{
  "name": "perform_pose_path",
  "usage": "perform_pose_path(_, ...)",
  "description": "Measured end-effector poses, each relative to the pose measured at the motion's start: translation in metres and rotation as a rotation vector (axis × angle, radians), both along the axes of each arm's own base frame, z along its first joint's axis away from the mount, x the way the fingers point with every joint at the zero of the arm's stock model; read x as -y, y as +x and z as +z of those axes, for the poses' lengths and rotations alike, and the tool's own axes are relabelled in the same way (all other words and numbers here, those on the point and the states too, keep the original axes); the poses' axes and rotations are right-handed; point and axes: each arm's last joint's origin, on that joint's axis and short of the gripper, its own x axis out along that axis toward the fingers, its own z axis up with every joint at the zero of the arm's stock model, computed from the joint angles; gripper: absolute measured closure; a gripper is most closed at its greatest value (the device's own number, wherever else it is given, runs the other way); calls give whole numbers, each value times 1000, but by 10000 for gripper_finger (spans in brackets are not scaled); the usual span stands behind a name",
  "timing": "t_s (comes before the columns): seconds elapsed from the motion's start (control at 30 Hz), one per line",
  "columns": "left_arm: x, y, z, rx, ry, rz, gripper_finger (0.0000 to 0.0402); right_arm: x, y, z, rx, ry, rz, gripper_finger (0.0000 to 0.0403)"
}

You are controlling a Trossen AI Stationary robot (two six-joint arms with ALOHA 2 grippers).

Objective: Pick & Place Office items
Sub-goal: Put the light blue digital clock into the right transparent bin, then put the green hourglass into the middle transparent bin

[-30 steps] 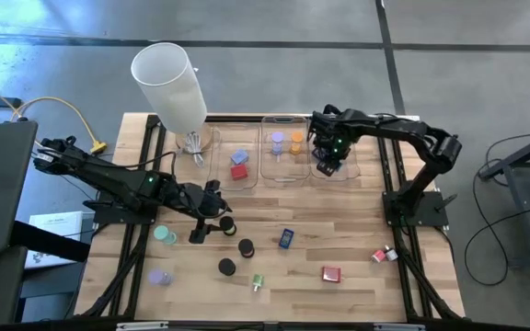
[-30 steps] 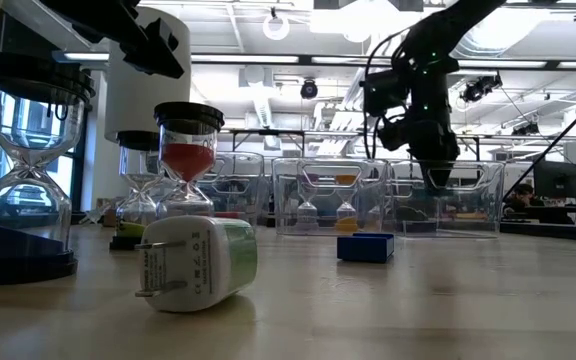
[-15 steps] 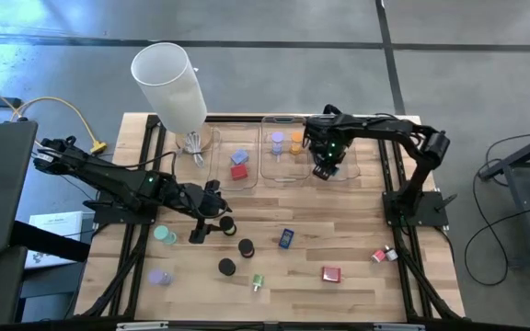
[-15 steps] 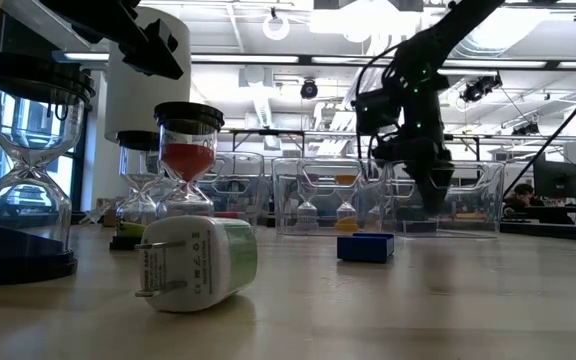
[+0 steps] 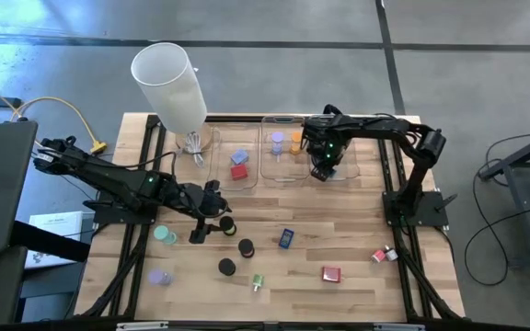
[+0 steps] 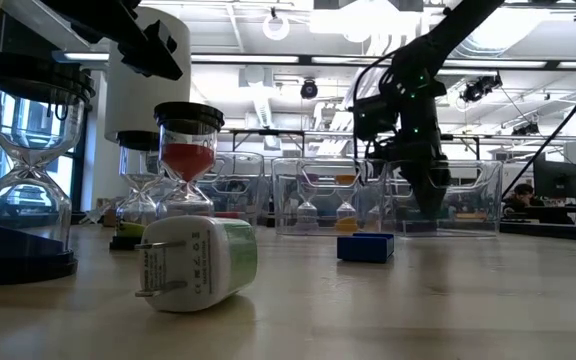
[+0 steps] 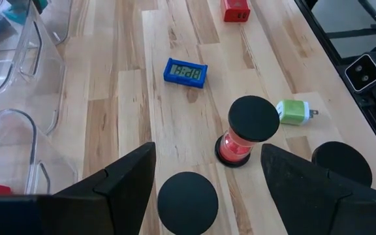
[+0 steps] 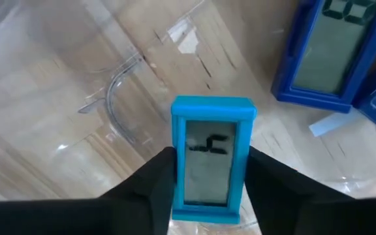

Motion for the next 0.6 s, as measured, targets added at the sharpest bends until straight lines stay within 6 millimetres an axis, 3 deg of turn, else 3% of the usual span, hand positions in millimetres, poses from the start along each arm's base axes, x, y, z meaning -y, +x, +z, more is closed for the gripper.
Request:
perform_pose_path(0.17,0,0,0,0,0,0,131,1,2,0,16,-16,0,195)
perform_pose_path(0.4,0,0,0,0,0,0,131,2,2,3,27,-38,13,174)
perform_pose_path(0.6,0,0,0,0,0,0,131,3,-3,33,34,-216,-17,171)
